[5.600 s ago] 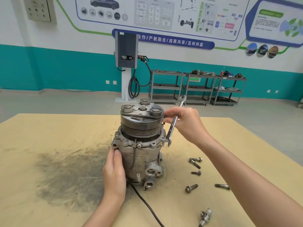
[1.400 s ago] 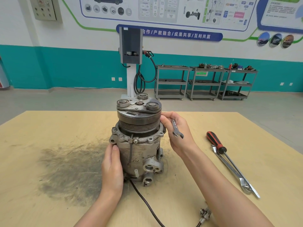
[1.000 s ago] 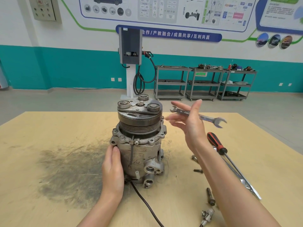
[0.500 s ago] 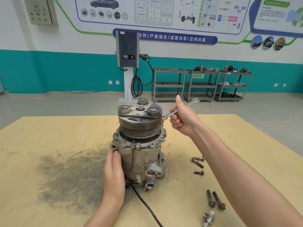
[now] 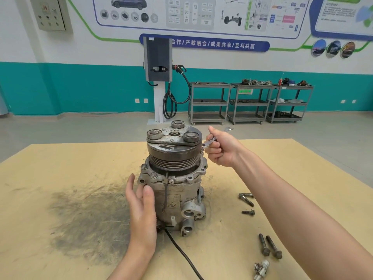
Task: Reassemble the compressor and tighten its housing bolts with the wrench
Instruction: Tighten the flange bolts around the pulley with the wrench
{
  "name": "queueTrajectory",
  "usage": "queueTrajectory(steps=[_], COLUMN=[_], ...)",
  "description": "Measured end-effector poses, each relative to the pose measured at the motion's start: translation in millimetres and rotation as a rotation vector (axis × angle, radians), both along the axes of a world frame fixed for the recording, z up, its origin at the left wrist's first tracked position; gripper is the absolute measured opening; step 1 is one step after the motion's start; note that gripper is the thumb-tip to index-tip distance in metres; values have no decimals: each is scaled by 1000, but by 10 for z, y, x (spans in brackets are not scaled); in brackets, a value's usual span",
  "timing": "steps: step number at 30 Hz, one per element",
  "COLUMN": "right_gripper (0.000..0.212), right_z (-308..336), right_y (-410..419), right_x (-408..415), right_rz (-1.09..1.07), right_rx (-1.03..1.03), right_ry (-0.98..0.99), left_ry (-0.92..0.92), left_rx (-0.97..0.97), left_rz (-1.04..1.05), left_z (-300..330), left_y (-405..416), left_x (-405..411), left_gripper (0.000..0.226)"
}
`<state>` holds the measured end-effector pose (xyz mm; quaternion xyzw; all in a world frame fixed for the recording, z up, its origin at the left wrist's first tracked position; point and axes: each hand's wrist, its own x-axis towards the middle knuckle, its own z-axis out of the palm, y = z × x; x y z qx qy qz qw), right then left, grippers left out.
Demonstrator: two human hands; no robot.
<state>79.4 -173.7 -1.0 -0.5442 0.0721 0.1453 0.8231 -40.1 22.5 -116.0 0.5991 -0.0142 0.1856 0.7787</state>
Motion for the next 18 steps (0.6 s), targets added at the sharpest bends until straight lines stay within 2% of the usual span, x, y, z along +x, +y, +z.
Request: queueTrajectory(steps=[2, 4, 8, 10, 14, 18], right_gripper=[36, 37, 40, 41, 41, 40], right_z=[15, 51, 121, 121, 55, -46], right_y=[-11, -15, 4, 19, 54, 76], right_x=[-7, -5, 27, 45, 48, -30], right_rz=[-1, 19, 89, 121, 116, -15], right_rx=[-47, -122, -213, -208, -127, -22], right_ry=[-60, -105, -119, -96, -75, -160], left_ry=[-62, -96, -118, -122, -134, -127], left_rx=[59, 127, 224, 276, 287, 269], left_rz=[-19, -39, -13, 16, 25, 25], left_z=[8, 16, 16, 0, -9, 18], left_y=[-10, -15, -23, -35, -41, -72], left_x=[-13, -15, -1, -4, -15, -11], left_gripper=[119, 126, 115, 117, 121, 119])
